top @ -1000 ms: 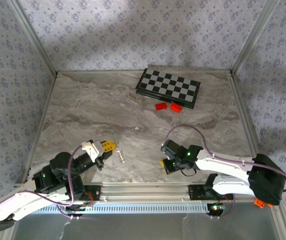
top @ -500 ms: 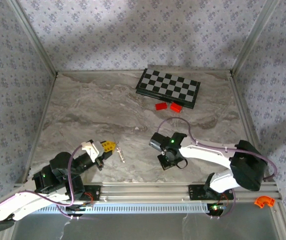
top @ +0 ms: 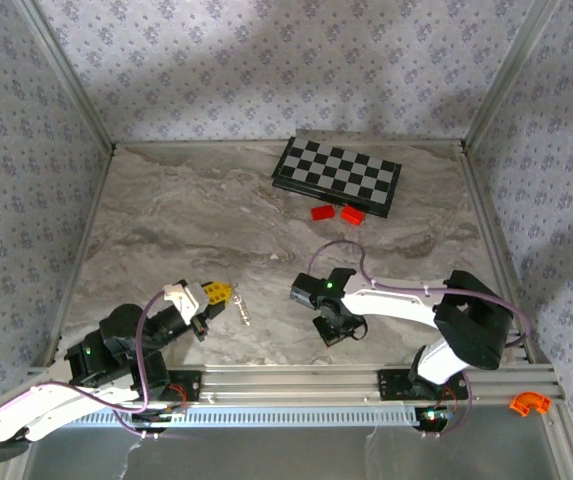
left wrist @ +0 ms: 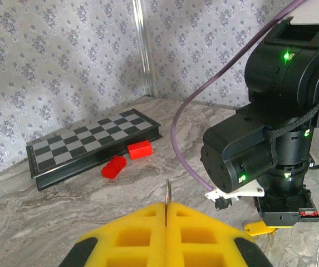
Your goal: Put the keys on the keyring
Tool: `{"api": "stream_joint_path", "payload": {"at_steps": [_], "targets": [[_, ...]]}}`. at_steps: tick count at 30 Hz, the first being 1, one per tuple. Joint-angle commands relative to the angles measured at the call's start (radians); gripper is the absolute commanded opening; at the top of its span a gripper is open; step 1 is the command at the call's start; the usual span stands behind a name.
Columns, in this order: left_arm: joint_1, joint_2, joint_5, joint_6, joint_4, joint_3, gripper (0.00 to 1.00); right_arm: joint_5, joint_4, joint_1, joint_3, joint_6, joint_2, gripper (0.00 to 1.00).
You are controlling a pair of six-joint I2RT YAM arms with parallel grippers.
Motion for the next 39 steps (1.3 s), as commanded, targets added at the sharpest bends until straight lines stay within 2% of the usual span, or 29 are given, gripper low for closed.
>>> {"api": "stream_joint_path", "payload": {"at_steps": [1,14,20,25,31,39], "targets": [[-0.008,-0.014,0.008,0.012,0.051,0.004,0.00,-0.021,-0.013,0.007,0.008,-0.007,0.026,0.00],[-0.009,-0.017,0.003,0.008,0.047,0.002,0.00,-0.032,-0.002,0.008,0.010,-0.026,0.048,0.00],[-0.008,-0.018,0.008,0.006,0.049,0.003,0.00,-0.030,0.003,0.004,-0.007,0.018,-0.047,0.21],[-0.009,-0.019,0.013,0.003,0.048,0.002,0.00,-0.058,0.060,-0.015,-0.066,0.056,-0.134,0.35],[-0.009,-0.018,0.018,0.003,0.050,0.003,0.00,-0.082,0.111,-0.031,-0.148,0.105,-0.238,0.43],[-0.008,-0.020,0.024,0.000,0.053,0.004,0.00,-0.175,0.299,-0.092,-0.338,0.179,-0.508,0.54]]}}
